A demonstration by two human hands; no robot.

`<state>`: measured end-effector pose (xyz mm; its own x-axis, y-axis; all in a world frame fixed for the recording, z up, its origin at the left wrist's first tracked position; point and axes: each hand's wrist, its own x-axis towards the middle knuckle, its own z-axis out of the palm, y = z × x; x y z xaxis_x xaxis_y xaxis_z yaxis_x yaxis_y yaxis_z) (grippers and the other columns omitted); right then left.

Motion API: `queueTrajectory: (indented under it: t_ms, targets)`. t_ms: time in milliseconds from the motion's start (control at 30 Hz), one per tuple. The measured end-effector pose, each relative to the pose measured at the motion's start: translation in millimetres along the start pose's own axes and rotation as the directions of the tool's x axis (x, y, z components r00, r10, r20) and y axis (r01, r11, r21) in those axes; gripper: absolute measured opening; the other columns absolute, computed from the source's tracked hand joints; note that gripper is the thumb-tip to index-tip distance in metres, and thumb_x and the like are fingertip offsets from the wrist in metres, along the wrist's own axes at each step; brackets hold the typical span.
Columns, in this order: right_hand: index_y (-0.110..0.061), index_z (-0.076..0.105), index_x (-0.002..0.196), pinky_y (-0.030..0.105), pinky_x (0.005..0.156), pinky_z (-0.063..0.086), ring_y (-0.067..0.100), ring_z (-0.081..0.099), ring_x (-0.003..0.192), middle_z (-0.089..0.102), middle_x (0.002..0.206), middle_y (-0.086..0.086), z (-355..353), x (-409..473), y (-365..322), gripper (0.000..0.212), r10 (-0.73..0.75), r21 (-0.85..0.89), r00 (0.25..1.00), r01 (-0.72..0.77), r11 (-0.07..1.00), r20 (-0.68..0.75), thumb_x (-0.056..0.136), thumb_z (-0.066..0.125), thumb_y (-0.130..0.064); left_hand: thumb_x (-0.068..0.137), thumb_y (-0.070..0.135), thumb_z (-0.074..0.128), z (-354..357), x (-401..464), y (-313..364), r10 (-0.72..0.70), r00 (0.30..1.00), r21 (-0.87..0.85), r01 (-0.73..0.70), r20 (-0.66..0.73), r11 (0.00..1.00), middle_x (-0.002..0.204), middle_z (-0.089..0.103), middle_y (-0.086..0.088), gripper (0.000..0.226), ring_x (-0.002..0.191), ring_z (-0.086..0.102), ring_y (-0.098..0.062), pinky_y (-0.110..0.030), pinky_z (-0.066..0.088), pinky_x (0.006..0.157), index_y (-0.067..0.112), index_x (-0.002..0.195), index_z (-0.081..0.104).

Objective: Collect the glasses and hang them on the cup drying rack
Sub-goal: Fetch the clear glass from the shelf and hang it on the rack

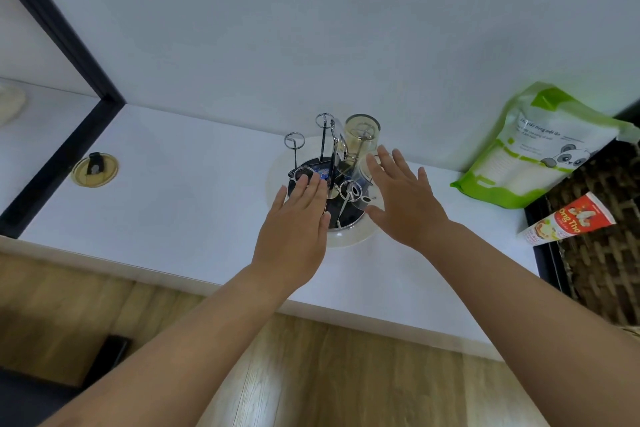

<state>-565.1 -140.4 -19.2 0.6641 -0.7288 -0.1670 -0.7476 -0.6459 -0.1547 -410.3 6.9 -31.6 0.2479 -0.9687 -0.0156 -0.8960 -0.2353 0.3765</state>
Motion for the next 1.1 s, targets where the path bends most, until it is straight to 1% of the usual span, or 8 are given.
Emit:
queueTrajectory:
  t_ms: [200, 367, 733, 933, 1100]
  targets:
    - [-0.019, 0.006, 0.166, 0.06, 0.125, 0.01, 0.027, -0.007, 0.161, -0.004, 0.175, 0.003, 0, 0, 0, 0.086, -0.003, -0.013, 1.0, 0.003, 1.0, 0.001, 0.101, 0.058, -0.036, 0.111, 0.031, 0.025, 4, 1, 0, 0.003, 1.0, -0.011, -0.004, -0.015, 1.0, 0.172, 0.007, 0.003, 0.057, 0.158, -0.001, -0.011, -0.032, -0.005, 0.127, 0.016, 0.164, 0.012]
    - [-0.018, 0.006, 0.166, 0.059, 0.125, 0.01, 0.029, -0.008, 0.161, -0.005, 0.175, 0.005, 5, -1, -1, 0.087, 0.0, -0.032, 1.0, 0.0, 1.0, -0.021, 0.099, 0.059, -0.036, 0.111, 0.03, 0.028, 6, 1, -3, 0.018, 1.0, -0.006, -0.018, -0.026, 1.0, 0.172, 0.011, 0.002, 0.057, 0.158, 0.002, -0.013, -0.036, 0.0, 0.128, 0.015, 0.164, 0.015]
    - [-0.017, 0.005, 0.166, 0.06, 0.126, 0.009, 0.031, -0.009, 0.16, -0.005, 0.175, 0.006, 11, -6, -3, 0.095, -0.001, -0.01, 0.999, 0.0, 1.0, -0.05, 0.095, 0.065, -0.039, 0.11, 0.033, 0.028, 6, 1, -5, 0.028, 1.0, 0.041, -0.027, -0.013, 0.999, 0.172, 0.005, 0.0, 0.059, 0.159, -0.003, -0.016, -0.039, -0.001, 0.128, 0.014, 0.164, 0.013]
    - [-0.017, 0.005, 0.166, 0.059, 0.126, 0.007, 0.03, -0.01, 0.16, -0.006, 0.175, 0.005, 5, -12, -4, 0.095, 0.0, 0.004, 0.999, 0.0, 1.0, -0.047, 0.096, 0.065, -0.039, 0.11, 0.034, 0.031, 3, 2, -5, 0.025, 1.0, 0.019, -0.025, -0.018, 1.0, 0.172, 0.009, -0.001, 0.058, 0.159, -0.002, -0.017, -0.04, -0.003, 0.128, 0.017, 0.164, 0.016]
    - [-0.02, 0.004, 0.166, 0.059, 0.125, 0.008, 0.029, -0.009, 0.16, -0.005, 0.175, 0.004, -12, -21, -2, 0.095, -0.007, 0.004, 1.0, 0.007, 1.0, -0.03, 0.095, 0.065, -0.036, 0.11, 0.032, 0.034, -12, 4, -6, 0.022, 0.998, 0.004, -0.021, -0.051, 1.0, 0.17, 0.022, -0.002, 0.054, 0.158, 0.009, -0.023, -0.043, 0.003, 0.127, 0.021, 0.162, 0.025]
